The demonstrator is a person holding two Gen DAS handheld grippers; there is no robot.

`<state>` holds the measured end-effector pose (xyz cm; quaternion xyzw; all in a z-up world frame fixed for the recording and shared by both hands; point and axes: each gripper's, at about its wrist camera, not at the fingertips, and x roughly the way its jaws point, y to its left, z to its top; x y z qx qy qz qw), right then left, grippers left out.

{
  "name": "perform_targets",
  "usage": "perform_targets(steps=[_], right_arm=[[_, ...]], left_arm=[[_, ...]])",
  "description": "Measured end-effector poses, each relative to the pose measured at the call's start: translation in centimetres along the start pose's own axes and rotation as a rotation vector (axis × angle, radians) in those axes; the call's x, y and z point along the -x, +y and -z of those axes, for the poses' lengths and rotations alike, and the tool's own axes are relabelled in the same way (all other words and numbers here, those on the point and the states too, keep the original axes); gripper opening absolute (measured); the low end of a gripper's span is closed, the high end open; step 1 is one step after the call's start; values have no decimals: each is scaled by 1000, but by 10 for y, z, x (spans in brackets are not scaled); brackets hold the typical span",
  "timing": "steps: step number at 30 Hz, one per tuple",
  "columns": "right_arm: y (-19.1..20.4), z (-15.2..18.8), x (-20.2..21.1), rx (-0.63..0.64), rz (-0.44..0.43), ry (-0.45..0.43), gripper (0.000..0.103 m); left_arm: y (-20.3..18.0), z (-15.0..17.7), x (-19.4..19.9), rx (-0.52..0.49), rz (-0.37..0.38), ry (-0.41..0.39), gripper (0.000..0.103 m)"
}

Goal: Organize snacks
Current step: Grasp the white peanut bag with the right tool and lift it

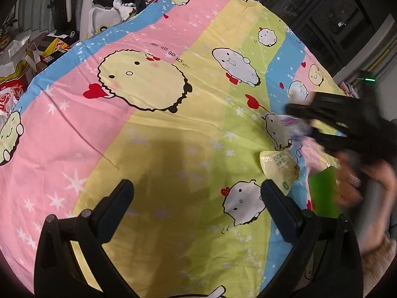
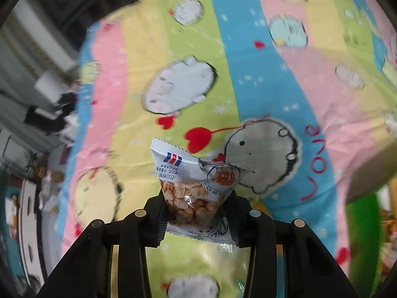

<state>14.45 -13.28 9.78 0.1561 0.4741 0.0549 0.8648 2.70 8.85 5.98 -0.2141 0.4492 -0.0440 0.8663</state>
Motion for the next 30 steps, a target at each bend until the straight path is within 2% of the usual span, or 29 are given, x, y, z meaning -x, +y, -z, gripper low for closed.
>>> perform_targets(steps=[3,6,11,16,18,20,22,26,30], right_arm=[[1,21,38,83,-52,-11,42],[-4,50,56,143,-89,40,42],[-20,108,44,192,-71,202,42],[-29,135,21,161,-73,287,42],[-30,138,20,168,-64,278,47],[-31,136,29,171,-63,224,64],[-36,132,44,153,-80,160,74],[-58,122,69,49,-152,58,75],[-74,119,75,-59,-222,40,75]], left_arm=[[-2,2,0,-15,-8,0,102],[-6,4,-1,-33,-22,-5,102],[-12,9,-5,-63,-34,0,102],[-21,14,-9,-108,-33,8,102],[-25,16,-8,-122,-18,1,102],[-30,19,-5,-138,12,-7,102],[-34,21,-3,-145,52,-6,101],[-43,26,-3,-151,143,37,98],[-62,39,-3,-217,263,108,92]])
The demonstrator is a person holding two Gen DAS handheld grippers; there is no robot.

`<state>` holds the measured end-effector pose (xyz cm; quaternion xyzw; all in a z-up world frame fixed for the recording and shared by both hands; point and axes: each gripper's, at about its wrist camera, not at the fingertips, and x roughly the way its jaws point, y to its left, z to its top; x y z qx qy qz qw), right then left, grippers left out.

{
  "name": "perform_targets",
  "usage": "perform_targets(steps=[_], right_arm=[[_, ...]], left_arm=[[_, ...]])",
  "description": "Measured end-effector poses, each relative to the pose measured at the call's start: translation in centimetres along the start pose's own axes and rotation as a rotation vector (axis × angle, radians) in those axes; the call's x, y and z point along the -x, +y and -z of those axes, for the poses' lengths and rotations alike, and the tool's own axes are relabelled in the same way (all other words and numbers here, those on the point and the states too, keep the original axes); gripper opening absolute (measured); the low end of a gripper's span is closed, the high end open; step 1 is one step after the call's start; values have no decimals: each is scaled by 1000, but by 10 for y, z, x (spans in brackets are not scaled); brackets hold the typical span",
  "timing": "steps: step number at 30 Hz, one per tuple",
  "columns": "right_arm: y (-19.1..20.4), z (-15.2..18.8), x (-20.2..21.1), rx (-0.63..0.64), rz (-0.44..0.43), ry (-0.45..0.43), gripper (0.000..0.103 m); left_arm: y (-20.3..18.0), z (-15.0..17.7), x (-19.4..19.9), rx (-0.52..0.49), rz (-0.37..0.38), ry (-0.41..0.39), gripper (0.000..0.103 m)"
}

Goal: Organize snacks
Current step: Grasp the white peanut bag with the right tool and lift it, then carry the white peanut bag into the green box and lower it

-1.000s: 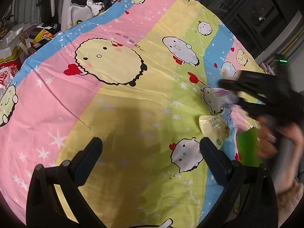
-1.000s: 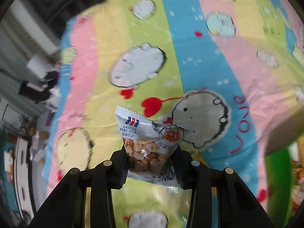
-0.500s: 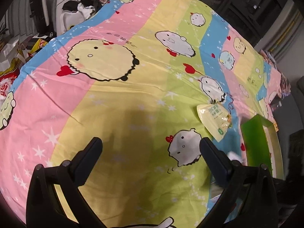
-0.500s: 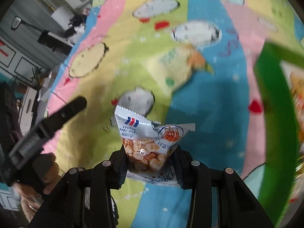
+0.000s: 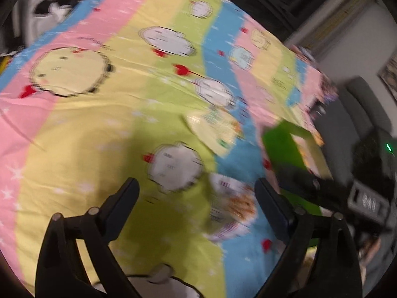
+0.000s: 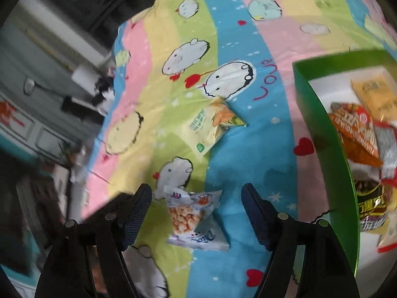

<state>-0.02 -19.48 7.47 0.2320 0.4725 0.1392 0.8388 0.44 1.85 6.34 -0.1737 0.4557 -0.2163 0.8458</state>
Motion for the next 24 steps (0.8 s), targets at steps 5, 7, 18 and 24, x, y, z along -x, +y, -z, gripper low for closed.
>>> perform_targets(steps=[5,7,18,24], right_arm=[[-5,6,-17,-41,-45,74,72],[-3,9,-24,-27,-34,100,69],[3,23,-54,26,-9,194,52],[15,23,-38,75,16,138,49]], left_arm=[[-26,17,-21,-80,73,90,77],[-35,22,-29,-113,76,111,74],[-46,34,-56,-163,48,155,44],[-55,30,-40,-190,75,91,42]])
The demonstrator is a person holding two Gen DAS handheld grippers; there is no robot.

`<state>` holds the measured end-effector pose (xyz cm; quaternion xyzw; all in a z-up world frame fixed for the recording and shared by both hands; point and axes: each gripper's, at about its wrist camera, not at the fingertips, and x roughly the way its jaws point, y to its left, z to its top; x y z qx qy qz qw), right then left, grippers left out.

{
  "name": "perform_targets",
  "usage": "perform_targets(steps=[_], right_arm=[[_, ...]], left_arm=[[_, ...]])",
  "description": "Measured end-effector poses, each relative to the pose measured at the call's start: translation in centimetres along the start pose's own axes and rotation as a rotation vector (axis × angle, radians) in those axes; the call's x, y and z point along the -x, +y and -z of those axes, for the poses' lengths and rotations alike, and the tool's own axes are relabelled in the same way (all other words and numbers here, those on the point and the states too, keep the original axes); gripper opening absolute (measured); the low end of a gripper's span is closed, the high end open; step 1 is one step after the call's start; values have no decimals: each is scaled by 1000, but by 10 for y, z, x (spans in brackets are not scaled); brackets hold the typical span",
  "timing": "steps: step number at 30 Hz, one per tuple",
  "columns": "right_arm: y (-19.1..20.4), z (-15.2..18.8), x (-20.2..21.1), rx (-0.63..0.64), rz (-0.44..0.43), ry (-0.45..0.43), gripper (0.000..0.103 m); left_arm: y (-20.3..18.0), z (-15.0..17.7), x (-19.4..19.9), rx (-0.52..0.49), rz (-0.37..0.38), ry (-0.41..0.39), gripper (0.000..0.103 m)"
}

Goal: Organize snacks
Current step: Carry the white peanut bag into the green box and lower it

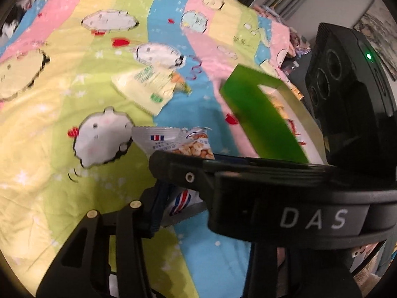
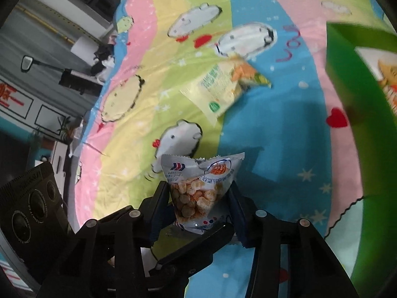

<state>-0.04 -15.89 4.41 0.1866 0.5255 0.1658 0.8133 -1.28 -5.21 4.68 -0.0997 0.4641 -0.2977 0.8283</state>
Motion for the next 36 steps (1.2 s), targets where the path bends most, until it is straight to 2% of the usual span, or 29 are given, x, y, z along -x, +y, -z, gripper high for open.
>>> perform_targets(steps=[5,9,15,21,28,36], right_arm=[[7,-2,36,33,-15,-100,49],[8,-2,71,52,-16,-196,49],[-6,-2,118,45,-8,-324,49],[-39,-1,157,-13,3,-417,49],[-75,5,185,-72,50,-485,49],[-116,5,196,-141,107,-476,50]], left_arm=[[-23,-8,18,-54,2,-83,42],[-55,-17,31,-153,-7,-148,42],[-94,-32,35,-237,29,-202,42],[-134,-44,22,-309,70,-204,42],[-173,-53,-3,-352,133,-170,42],[-200,-57,-39,-356,192,-94,41]])
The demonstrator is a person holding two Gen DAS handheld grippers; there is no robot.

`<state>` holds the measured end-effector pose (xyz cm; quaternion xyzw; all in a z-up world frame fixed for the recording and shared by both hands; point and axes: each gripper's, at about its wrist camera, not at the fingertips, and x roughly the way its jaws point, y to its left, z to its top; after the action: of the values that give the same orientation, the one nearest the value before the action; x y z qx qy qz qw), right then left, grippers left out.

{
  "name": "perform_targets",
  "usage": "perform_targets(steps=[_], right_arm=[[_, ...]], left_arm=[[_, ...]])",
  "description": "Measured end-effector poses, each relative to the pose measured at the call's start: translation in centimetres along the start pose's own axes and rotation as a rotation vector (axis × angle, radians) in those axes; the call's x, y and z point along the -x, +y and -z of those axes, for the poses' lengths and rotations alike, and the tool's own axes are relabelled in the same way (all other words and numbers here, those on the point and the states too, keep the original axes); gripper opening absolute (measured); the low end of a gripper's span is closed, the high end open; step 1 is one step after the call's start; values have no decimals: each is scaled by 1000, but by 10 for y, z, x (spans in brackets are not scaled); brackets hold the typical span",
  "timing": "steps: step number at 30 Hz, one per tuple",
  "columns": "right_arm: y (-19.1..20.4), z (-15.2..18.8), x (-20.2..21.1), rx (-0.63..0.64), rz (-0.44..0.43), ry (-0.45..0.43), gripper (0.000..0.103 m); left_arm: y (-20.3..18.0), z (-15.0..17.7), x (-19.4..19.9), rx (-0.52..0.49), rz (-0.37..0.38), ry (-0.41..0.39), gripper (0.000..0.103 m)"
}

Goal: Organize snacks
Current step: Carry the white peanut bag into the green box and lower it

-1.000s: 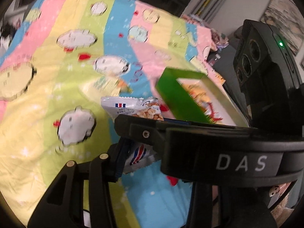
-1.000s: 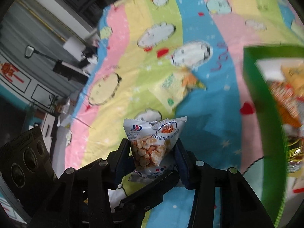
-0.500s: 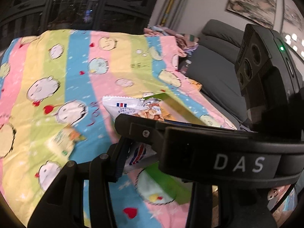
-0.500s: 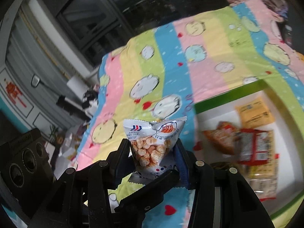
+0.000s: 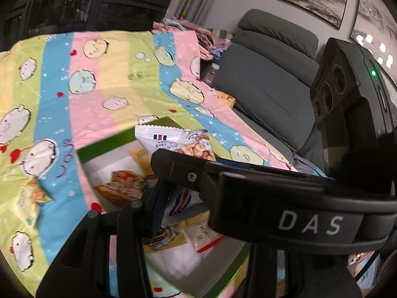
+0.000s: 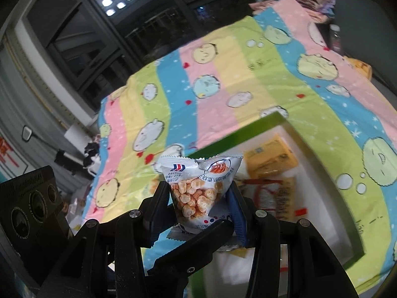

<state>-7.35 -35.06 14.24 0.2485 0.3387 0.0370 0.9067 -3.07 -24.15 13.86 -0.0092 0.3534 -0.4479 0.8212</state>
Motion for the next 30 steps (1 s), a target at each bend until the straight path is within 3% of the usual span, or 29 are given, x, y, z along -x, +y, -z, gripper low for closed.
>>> perform_targets(steps=[13,30], right_arm=[[-42,-4,-20,-96,78,79,50],[-59,-3,-34,-132,114,127,50]], left_arm=[[2,2,-44,65,44,99,40],[8,5,-65,119,60,140,40]])
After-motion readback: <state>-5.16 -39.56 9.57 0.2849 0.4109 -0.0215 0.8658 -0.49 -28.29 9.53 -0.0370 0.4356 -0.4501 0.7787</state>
